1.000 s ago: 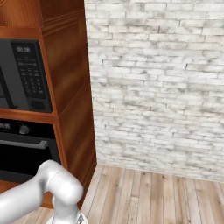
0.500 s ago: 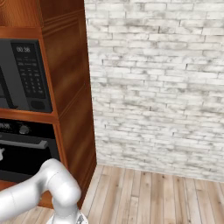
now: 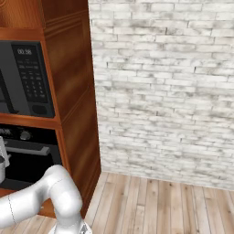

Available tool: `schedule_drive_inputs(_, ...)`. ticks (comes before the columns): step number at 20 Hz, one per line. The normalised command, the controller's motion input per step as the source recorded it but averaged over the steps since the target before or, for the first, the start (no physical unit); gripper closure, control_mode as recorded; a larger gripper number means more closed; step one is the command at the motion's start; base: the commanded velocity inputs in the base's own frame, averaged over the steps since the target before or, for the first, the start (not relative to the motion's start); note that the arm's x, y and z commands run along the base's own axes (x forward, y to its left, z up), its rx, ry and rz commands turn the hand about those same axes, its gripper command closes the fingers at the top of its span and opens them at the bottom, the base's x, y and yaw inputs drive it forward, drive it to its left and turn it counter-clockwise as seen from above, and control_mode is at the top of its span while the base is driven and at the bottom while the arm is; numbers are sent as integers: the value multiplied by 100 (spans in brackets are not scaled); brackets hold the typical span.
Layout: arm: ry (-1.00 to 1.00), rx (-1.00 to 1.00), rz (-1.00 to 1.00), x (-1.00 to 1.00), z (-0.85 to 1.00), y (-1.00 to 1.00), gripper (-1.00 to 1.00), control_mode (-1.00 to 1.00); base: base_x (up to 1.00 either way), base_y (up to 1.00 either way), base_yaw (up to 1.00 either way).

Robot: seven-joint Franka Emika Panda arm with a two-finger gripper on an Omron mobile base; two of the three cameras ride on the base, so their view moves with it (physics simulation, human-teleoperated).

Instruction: Take the fish from the oven and place it on the plate on the counter.

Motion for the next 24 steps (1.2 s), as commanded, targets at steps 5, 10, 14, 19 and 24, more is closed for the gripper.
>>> schedule_drive_inputs(5,4,0,0,19,-14,4,-100,-100,0,0,0)
schedule_drive_inputs(10,1,0,0,0,0,1,100,-100,0,0,0)
schedule_drive_inputs(14,0,0,0,-6,-11,0,100,-100,0,0,0)
schedule_drive_inputs(19,0,0,0,-73,-72,0,100,-100,0,0,0)
schedule_drive_inputs(24,0,0,0,-100,-100,0,100,-100,0,0,0)
